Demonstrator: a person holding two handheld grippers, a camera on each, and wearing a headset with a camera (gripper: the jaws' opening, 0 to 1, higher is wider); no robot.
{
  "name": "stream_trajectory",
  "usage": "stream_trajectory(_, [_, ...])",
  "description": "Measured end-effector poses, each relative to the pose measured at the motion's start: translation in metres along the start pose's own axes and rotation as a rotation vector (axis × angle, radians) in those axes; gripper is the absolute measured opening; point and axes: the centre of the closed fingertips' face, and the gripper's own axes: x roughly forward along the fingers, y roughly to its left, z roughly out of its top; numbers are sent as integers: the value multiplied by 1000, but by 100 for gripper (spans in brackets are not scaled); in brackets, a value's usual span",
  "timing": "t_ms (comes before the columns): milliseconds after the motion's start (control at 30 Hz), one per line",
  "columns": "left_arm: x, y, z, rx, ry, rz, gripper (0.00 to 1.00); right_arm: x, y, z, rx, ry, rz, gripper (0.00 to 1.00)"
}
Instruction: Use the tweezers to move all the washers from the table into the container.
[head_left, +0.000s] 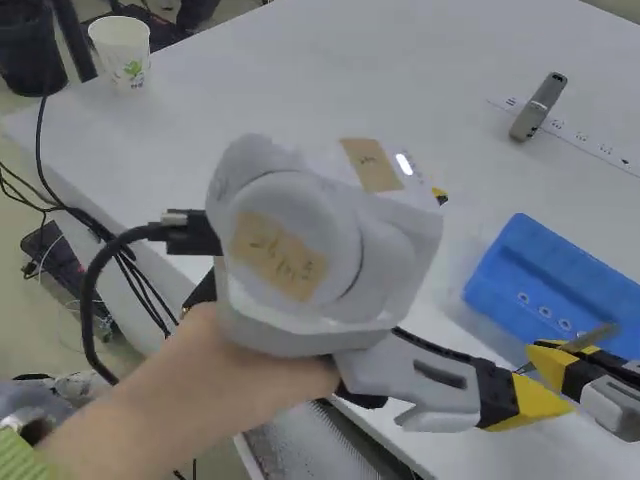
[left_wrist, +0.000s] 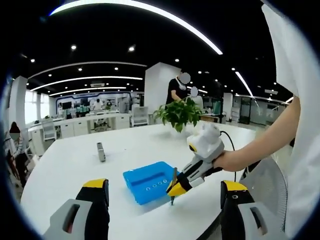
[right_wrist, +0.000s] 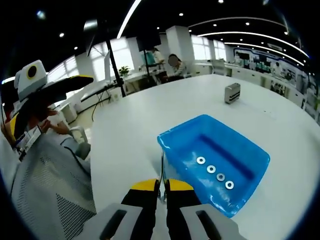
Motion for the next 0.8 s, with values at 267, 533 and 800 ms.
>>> stream_trajectory(267, [8,-9,2,121,22,-46,95,-5,25,31,0,-56,28,2])
stream_trajectory(533, [13,-20,2,173,26,-86,95,-11,38,53,-10,-92,68,2])
stream_trajectory(800, [14,-25,3,180,13,-104,96,-17,35,86,5,-175,75,2])
